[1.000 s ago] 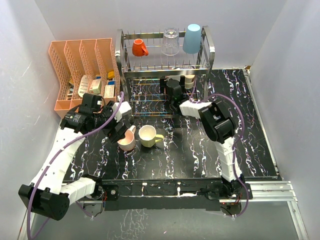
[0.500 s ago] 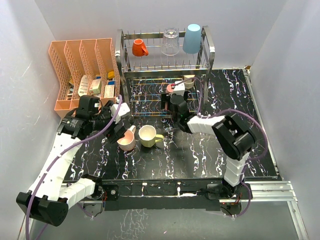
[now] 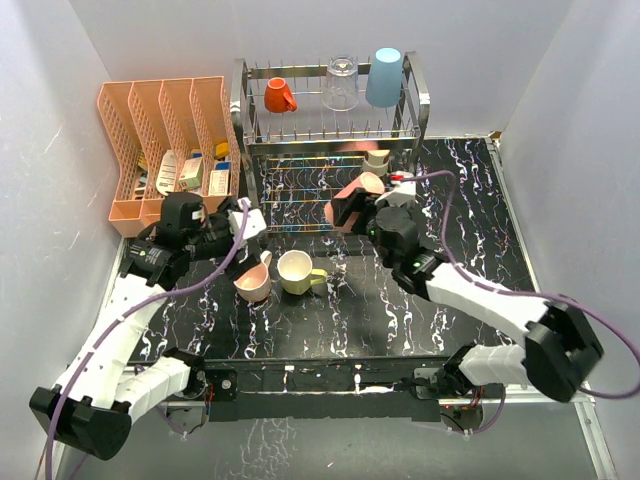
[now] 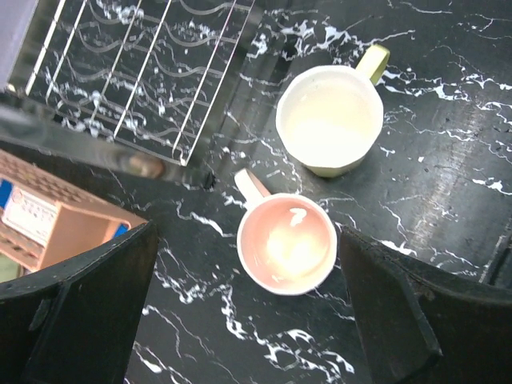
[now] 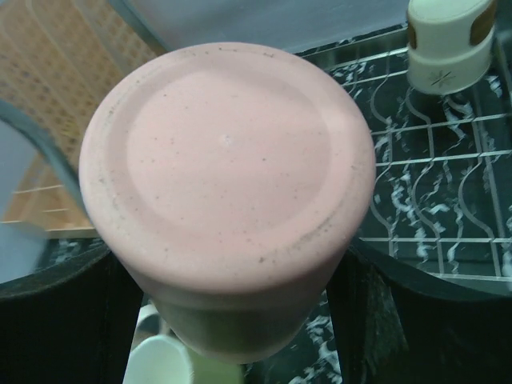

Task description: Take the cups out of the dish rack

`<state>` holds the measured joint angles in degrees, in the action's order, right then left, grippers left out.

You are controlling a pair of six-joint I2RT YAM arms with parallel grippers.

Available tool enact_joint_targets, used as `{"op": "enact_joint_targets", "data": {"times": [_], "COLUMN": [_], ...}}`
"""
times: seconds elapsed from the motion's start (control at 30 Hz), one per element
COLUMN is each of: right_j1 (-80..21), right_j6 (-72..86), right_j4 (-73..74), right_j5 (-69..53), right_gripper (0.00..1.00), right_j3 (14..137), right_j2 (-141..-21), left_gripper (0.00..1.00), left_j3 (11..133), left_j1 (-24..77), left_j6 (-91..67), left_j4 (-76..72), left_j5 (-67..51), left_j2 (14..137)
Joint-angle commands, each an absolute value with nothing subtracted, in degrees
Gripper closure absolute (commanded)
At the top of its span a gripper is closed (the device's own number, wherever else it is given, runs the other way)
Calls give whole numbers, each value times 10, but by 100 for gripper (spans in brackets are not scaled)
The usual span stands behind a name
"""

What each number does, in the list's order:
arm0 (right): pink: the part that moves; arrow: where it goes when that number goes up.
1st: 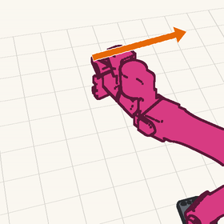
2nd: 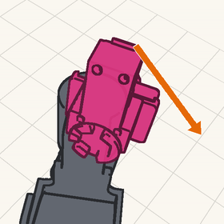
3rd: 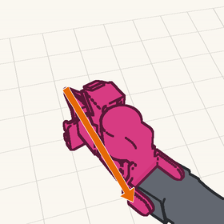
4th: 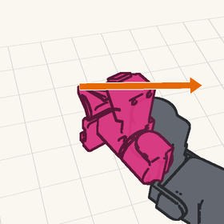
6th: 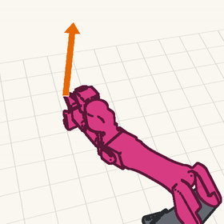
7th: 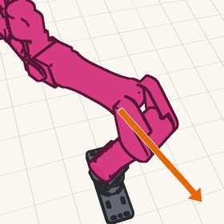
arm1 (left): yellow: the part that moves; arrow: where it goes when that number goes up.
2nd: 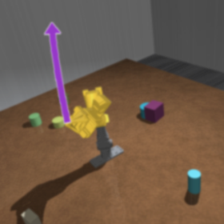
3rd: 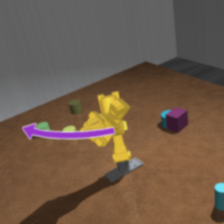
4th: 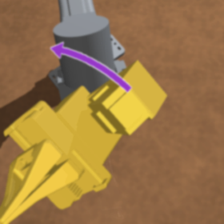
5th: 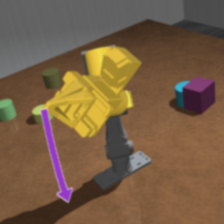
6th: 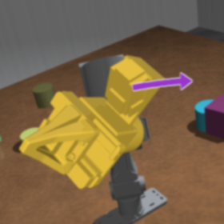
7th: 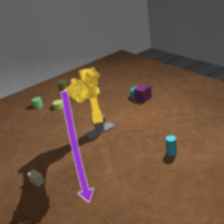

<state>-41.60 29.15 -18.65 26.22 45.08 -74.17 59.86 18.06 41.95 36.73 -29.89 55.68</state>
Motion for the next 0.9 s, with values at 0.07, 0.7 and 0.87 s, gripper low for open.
{"op": "enact_joint_targets", "data": {"times": [0.07,0.7,0.87], "right_j1": [-422,-421,-420], "right_j6": [511,864,927], "right_j4": [-2,-105,-172], "right_j5": [165,-98,-119], "right_gripper": [78,80,80], "right_j3": [433,315,287], "right_j2": [-612,-506,-513], "left_gripper": [7,22,39], "left_j3": [569,522,533], "left_j1": [307,473,483], "left_j6": [466,532,502], "left_j4": [253,22,15], "left_j5": [-256,-216,-207], "left_j2": [567,612,628]}}
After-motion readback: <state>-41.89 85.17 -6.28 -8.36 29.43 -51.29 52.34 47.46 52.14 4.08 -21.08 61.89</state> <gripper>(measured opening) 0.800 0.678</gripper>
